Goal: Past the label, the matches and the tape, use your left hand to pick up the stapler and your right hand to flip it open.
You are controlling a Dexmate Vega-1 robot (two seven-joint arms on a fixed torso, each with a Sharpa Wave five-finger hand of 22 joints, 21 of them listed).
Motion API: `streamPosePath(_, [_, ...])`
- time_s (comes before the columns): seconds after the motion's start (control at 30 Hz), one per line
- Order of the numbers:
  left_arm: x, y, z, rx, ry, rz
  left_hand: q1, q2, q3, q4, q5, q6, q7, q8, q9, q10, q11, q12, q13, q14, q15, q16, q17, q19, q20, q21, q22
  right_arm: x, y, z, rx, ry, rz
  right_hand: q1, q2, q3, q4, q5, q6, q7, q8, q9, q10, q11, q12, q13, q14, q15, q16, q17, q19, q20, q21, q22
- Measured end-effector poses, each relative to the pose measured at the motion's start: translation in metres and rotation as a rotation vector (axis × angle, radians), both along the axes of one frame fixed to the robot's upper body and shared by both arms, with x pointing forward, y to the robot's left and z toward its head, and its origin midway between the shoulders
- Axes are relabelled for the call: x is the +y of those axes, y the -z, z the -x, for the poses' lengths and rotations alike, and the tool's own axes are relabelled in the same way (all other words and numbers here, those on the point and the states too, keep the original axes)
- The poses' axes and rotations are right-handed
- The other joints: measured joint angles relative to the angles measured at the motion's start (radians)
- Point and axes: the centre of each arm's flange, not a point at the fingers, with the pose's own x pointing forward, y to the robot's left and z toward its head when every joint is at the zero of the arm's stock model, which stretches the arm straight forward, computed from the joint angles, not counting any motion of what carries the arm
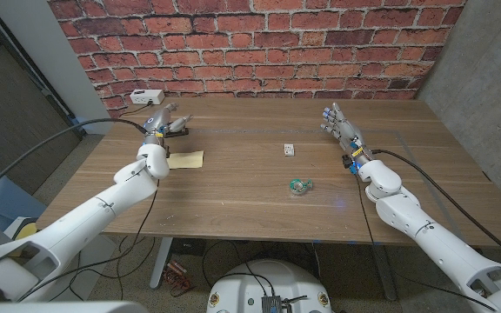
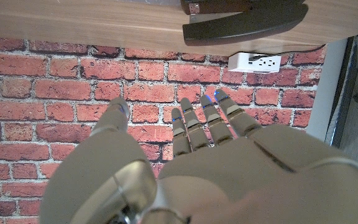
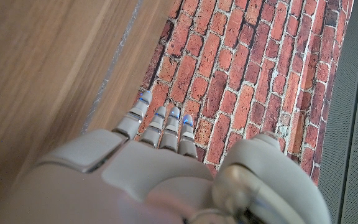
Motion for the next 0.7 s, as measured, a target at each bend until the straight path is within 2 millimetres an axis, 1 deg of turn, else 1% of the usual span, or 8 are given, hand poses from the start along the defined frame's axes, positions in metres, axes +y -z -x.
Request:
streamPosePath(0.1, [-0.002,-0.002,-0.003,0.015,-0.007,-0.015,0.000,0.000,-0.008,-0.003,0.000,0.011,0.000,0.013,0.003,0.009,-0.009,0.006,0.004,0.009,0.001,0.008,0.003,0.004,-0.004,0.004,0.000,-0.001,-0.002,-0.001,-0.001,-0.002,0.001,0.000,0.000,0.000,0.000,0.000,0.000,0.000,0.000,0.000,0.000,0.000,0.000,0.000,0.000,0.000,0.000,0.000,0.000,0.000,0.000,0.000])
streamPosePath(0.23, [-0.008,-0.004,-0.006,0.035,-0.009,-0.029,-0.028,-0.028,-0.034,0.007,0.000,0.027,-0.002,0.020,0.009,0.028,-0.017,0.016,0.013,0.029,0.003,0.015,0.009,0.018,-0.007,0.009,0.000,-0.002,-0.004,-0.002,-0.002,-0.003,0.004,0.000,0.000,0.000,0.000,0.000,0.000,0.000,0.000,0.000,0.000,0.000,0.000,0.000,0.000,0.000,0.000,0.000,0.000,0.000,0.000,0.000])
streamPosePath(0.3, [-0.009,-0.004,-0.007,0.045,-0.014,-0.038,-0.034,-0.035,-0.039,0.004,0.002,0.034,-0.009,0.024,0.009,0.032,-0.022,0.019,0.015,0.034,0.002,0.016,0.009,0.027,-0.005,0.010,0.000,-0.003,-0.006,-0.004,-0.003,-0.004,0.004,0.000,0.000,0.000,0.000,0.000,0.000,0.000,0.000,0.000,0.000,0.000,0.000,0.000,0.000,0.000,0.000,0.000,0.000,0.000,0.000,0.000])
streamPosePath(0.33, [-0.010,-0.005,-0.007,0.046,-0.014,-0.040,-0.035,-0.036,-0.042,0.007,0.004,0.038,-0.005,0.024,0.009,0.032,-0.022,0.019,0.017,0.034,0.002,0.022,0.009,0.027,-0.005,0.010,0.000,-0.003,-0.006,-0.004,-0.003,-0.005,0.004,0.000,0.000,0.000,0.000,0.000,0.000,0.000,0.000,0.000,0.000,0.000,0.000,0.000,0.000,0.000,0.000,0.000,0.000,0.000,0.000,0.000])
streamPosePath(0.37, [-0.012,-0.006,-0.008,0.049,-0.015,-0.044,-0.035,-0.044,-0.043,0.008,0.004,0.040,-0.004,0.028,0.010,0.032,-0.022,0.019,0.018,0.034,0.001,0.023,0.009,0.027,-0.005,0.010,0.000,-0.003,-0.006,-0.004,-0.003,-0.006,0.005,0.000,0.000,0.000,0.000,0.000,0.000,0.000,0.000,0.000,0.000,0.000,0.000,0.000,0.000,0.000,0.000,0.000,0.000,0.000,0.000,0.000])
streamPosePath(0.47, [-0.016,-0.009,-0.010,0.062,-0.024,-0.060,-0.031,-0.048,-0.043,0.008,0.007,0.052,-0.006,0.032,0.014,0.032,-0.022,0.019,0.018,0.043,0.000,0.023,0.009,0.027,-0.005,0.010,0.000,-0.002,-0.008,-0.005,-0.004,-0.011,0.005,0.000,0.000,0.000,0.000,0.000,0.000,0.000,0.000,0.000,0.000,0.000,0.000,0.000,0.000,0.000,0.000,0.000,0.000,0.000,0.000,0.000])
streamPosePath(0.5, [-0.017,-0.009,-0.010,0.070,-0.029,-0.068,-0.032,-0.048,-0.043,0.008,0.011,0.054,-0.007,0.032,0.014,0.032,-0.022,0.019,0.021,0.043,0.000,0.023,0.009,0.027,-0.005,0.010,0.000,-0.001,-0.008,-0.006,-0.005,-0.011,0.006,0.000,0.000,0.000,0.000,0.000,0.004,-0.004,0.000,0.000,-0.001,-0.006,0.000,0.000,0.000,0.000,0.000,0.000,0.000,0.000,0.000,0.000])
streamPosePath(0.7, [-0.023,-0.016,-0.013,0.102,-0.058,-0.115,-0.006,-0.033,-0.036,0.001,0.019,0.054,-0.007,0.032,0.019,0.032,-0.022,0.019,0.027,0.035,-0.001,0.017,0.007,0.027,-0.005,0.010,0.000,-0.002,-0.010,-0.006,-0.006,-0.012,0.005,0.000,0.000,0.000,0.000,0.000,0.005,-0.006,0.000,0.000,0.003,-0.011,0.000,0.000,0.000,0.000,0.000,0.000,0.000,0.000,0.000,0.000])
